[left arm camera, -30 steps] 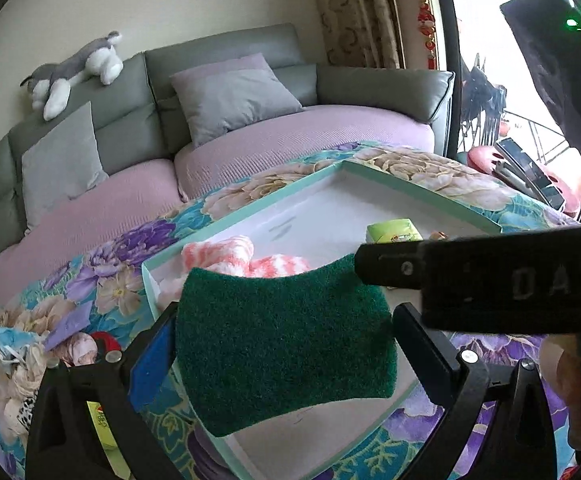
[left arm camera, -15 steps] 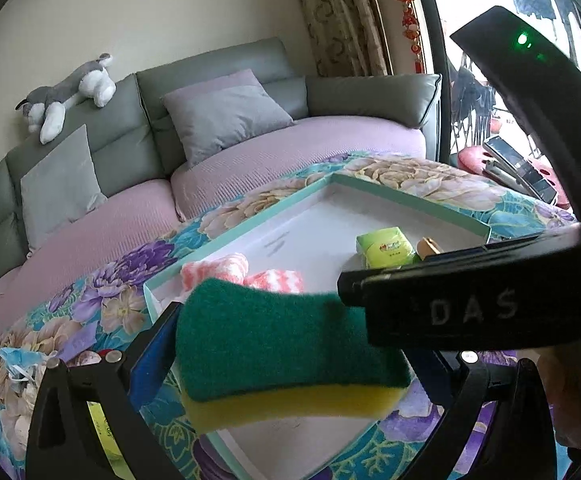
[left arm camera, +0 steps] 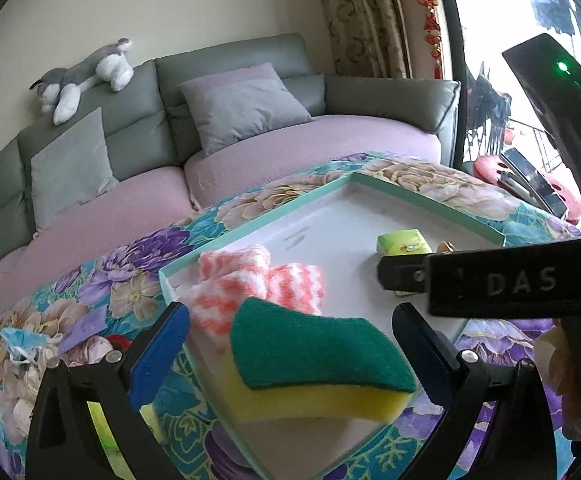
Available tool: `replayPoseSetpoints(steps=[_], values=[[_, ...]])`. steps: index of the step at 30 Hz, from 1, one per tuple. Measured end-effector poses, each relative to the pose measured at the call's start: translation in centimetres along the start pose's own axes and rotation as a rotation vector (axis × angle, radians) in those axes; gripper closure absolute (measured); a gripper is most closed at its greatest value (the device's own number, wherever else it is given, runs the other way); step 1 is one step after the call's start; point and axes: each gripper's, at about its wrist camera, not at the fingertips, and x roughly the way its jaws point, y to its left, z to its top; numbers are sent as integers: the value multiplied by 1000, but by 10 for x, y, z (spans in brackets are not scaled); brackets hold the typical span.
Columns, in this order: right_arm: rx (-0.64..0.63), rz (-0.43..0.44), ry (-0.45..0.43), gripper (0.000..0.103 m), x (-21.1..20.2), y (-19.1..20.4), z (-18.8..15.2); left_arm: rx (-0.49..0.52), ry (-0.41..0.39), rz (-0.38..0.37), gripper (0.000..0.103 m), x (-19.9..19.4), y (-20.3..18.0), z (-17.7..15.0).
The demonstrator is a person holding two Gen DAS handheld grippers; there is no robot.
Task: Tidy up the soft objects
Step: 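Release the gold packet in the tray with the right tool while the left tool lowers the sponge there, then move both tools away from the tray back toward the pile of items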
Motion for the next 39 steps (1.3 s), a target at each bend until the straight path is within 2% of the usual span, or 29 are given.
replayPoseSetpoints(steps=[9,15,26,28,29,30,39], values=[[21,-3,-61,26,-14,-3,5,-96,20,31,2,-7,28,-2],[-3,-13,-44,26,-9,3,4,-236,67,106,2,-13,66,-8],[-93,-29,-39,26,1,39,-4,-502,61,308,2,-53,146,-27],[-116,-32,-40,20,2,48,-6,-559,58,346,2,-63,163,-33],[-127,-35,-40,8,3,53,-7,-581,60,363,2,-66,169,-36],[-133,-38,-41,1,4,56,-8,-606,58,379,2,-71,177,-39],[-246,-38,-93,1,2,105,-18,-728,53,519,2,-106,230,-71]])
